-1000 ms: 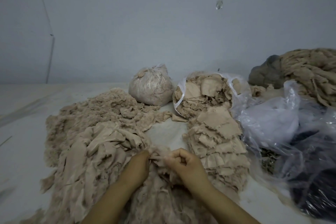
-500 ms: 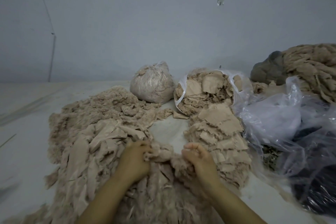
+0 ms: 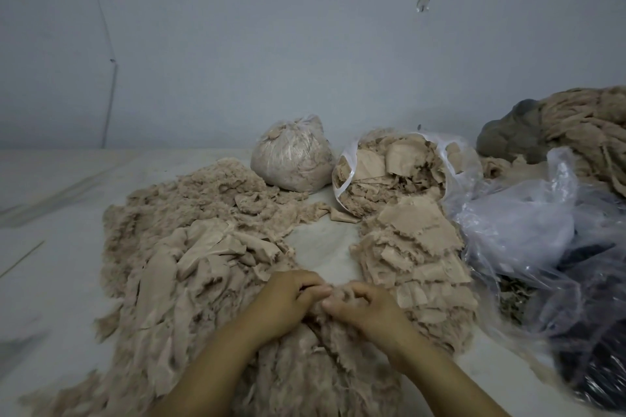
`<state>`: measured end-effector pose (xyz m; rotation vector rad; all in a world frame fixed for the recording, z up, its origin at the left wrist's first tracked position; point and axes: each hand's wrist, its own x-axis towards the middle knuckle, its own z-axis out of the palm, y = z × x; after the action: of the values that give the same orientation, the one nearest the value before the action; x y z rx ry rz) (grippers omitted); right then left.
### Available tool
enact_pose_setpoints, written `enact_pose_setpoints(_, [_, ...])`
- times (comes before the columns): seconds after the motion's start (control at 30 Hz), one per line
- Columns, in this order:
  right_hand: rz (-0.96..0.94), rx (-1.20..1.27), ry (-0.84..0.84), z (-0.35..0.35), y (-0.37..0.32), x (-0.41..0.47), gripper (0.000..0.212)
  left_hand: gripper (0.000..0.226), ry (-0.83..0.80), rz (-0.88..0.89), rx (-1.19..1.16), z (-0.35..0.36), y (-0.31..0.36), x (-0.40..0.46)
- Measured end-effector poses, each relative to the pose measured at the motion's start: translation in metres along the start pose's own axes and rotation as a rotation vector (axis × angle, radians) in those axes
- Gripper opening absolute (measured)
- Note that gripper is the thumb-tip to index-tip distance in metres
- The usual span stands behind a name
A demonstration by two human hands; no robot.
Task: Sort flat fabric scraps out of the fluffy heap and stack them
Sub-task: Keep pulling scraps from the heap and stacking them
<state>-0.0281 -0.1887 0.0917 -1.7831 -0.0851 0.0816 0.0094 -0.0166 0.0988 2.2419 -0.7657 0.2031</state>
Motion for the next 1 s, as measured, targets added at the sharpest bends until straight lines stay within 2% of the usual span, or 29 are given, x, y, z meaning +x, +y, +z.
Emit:
enact_pose_setpoints(0.07, [-0.084, -0.037, 0.139, 0.001, 0.001, 0.003, 0.024, 0.031, -0.028, 0.036, 0.101, -0.001, -0.004, -0.002])
enact_pose_setpoints(0.17, [-0.097, 0.211, 0.372, -0.014, -0.003, 0.006, 0.018, 0.038, -0.115, -0.068, 0.376, -0.01, -0.021, -0.01])
enact_pose_setpoints(0.2, [-0.088, 0.288, 0.366, -0.019, -0.006, 0.005, 0.015, 0.036, -0.101, -0.115, 0.398, -0.012, -0.026, -0.013])
enact_pose_setpoints(0.3, [-0.086, 0.445, 0.214, -0.019, -0.013, 0.006, 0.016, 0.032, 0.051, -0.129, 0.217, -0.008, -0.017, -0.015])
enact_pose_setpoints(0.37, [-0.091, 0.473, 0.134, -0.012, -0.015, 0.005, 0.021, 0.067, 0.02, -0.17, 0.074, -0.002, 0.001, -0.009])
enact_pose_setpoints(0.4, [-0.098, 0.486, 0.116, -0.007, -0.017, 0.004, 0.018, 0.074, -0.02, -0.211, -0.016, 0.001, 0.009, -0.006])
enact_pose_setpoints(0.43, [-0.106, 0.508, 0.127, -0.005, -0.018, 0.003, 0.014, 0.067, -0.068, -0.226, -0.077, 0.003, 0.011, -0.004])
enact_pose_setpoints(0.47, [-0.111, 0.535, 0.182, -0.005, -0.019, 0.004, 0.012, 0.046, -0.136, -0.212, -0.067, 0.004, 0.008, -0.003])
enact_pose_setpoints(0.5, [-0.111, 0.566, 0.266, -0.009, -0.019, 0.005, 0.013, 0.023, -0.206, -0.19, 0.038, 0.002, 0.006, -0.005])
enact_pose_setpoints(0.53, [-0.11, 0.588, 0.341, -0.014, -0.019, 0.007, 0.015, 0.014, -0.262, -0.174, 0.151, 0.001, 0.002, -0.006])
enact_pose_setpoints(0.6, [-0.147, 0.571, 0.394, -0.024, -0.021, 0.008, 0.02, 0.02, -0.245, -0.208, 0.15, 0.004, -0.007, -0.011])
enact_pose_setpoints(0.67, [-0.222, 0.445, 0.39, -0.025, -0.022, 0.009, 0.015, 0.031, -0.069, -0.259, -0.044, 0.006, -0.002, -0.011])
enact_pose_setpoints(0.7, [-0.263, 0.341, 0.379, -0.021, -0.022, 0.007, 0.015, 0.038, 0.012, -0.345, -0.218, 0.007, 0.004, -0.01])
enact_pose_setpoints(0.73, [-0.319, 0.221, 0.352, -0.015, -0.02, 0.005, 0.02, 0.047, 0.021, -0.472, -0.445, 0.007, 0.009, -0.007])
enact_pose_setpoints(0.8, [-0.464, 0.0, 0.229, 0.0, -0.015, -0.003, 0.024, 0.06, -0.142, -0.691, -0.819, 0.007, 0.019, -0.002])
enact_pose_setpoints(0.83, [-0.552, -0.118, 0.149, 0.007, -0.008, -0.006, 0.018, 0.053, -0.174, -0.725, -0.938, 0.007, 0.022, -0.001])
enact_pose_setpoints(0.9, [-0.659, -0.336, -0.033, 0.021, 0.008, -0.016, 0.01, 0.022, -0.04, -0.766, -1.136, 0.008, 0.022, -0.003])
enact_pose_setpoints(0.93, [-0.628, -0.398, -0.123, 0.025, 0.017, -0.021, 0.016, 0.012, 0.049, -0.791, -1.196, 0.008, 0.02, -0.003])
enact_pose_setpoints(1.0, [-0.472, -0.406, -0.216, 0.025, 0.026, -0.03, 0.026, 0.012, 0.163, -0.807, -1.291, 0.006, 0.017, -0.007])
